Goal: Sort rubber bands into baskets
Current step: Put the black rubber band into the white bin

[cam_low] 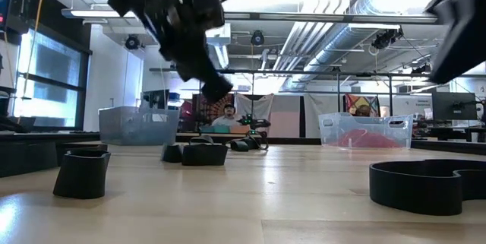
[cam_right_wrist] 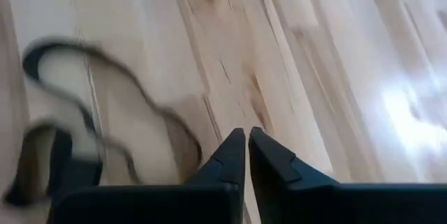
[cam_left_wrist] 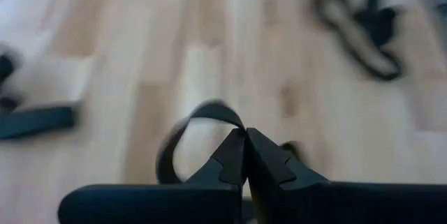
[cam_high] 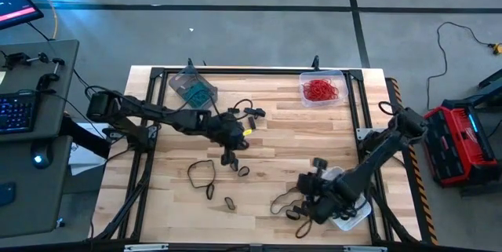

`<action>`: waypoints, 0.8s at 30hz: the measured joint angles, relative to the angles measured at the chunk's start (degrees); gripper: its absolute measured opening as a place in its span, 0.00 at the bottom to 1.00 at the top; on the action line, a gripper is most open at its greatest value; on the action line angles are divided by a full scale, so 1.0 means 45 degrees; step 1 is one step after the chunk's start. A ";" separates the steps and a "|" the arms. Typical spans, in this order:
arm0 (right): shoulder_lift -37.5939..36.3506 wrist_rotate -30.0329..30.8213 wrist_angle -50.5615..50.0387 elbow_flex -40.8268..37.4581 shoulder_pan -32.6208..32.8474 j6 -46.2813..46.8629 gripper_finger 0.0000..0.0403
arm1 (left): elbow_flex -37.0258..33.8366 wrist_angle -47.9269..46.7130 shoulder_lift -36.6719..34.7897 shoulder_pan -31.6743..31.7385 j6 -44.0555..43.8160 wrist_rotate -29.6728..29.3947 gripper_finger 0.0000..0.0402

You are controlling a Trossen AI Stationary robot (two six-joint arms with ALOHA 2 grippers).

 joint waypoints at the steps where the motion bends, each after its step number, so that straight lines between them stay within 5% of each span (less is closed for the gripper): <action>1: 0.0000 0.0201 0.0953 -0.0376 -0.0228 -0.0424 0.03 | 0.0002 0.0303 0.0000 -0.0071 -0.0049 0.0309 0.00; 7: 0.0000 0.1308 0.6336 -0.2146 -0.1414 -0.3822 0.04 | 0.0005 0.2028 0.0000 -0.0364 -0.0738 0.1885 0.00; 12: 0.0000 0.2066 0.8738 -0.2696 -0.2244 -0.6461 0.02 | 0.0005 0.3160 0.0000 -0.0589 -0.1191 0.2428 0.00; 24: 0.0000 0.2411 1.2098 -0.2703 -0.3916 -1.0575 0.40 | 0.0005 0.4032 0.0000 -0.1121 -0.0761 0.2448 0.00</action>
